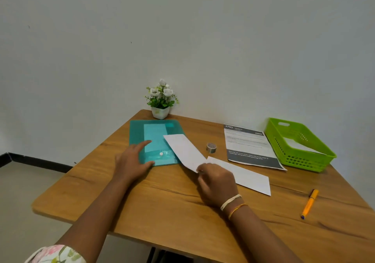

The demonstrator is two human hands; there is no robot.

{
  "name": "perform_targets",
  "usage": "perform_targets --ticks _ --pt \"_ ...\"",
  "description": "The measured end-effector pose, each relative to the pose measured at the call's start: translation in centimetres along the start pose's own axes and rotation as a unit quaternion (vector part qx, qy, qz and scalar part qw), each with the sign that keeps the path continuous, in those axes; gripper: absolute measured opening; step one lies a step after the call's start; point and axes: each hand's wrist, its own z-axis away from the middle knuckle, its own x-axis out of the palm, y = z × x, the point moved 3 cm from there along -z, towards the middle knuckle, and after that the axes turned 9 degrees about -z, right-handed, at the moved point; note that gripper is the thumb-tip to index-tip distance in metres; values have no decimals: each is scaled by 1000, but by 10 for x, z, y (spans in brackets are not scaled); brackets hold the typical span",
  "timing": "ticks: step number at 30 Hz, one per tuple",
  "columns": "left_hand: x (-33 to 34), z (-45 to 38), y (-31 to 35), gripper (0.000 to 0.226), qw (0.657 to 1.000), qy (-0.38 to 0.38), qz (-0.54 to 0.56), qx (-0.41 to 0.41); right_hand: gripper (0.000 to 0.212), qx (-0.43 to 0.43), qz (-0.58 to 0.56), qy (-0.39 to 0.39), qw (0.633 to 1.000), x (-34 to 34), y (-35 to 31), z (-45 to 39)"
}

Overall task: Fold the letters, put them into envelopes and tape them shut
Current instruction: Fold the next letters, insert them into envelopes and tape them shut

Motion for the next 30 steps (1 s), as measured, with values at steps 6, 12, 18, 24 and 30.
perform_targets --ticks 6,12,18,24,30 --pt "13 14 56 48 978 51 -172 105 16 24 -1 -59 998 23 1 9" --pt "49 22 82 63 985 -101 -118 69 21 40 1 -24 999 20 1 9" --pt "36 15 56 63 981 -51 -183 32 21 52 -14 -11 998 21 5 10" --pt "29 18 55 82 971 -40 -217 -88 23 32 0 -44 998 35 -3 -1" --pt "37 29 89 54 986 44 -115 108 35 58 -79 -130 987 45 -1 -7"
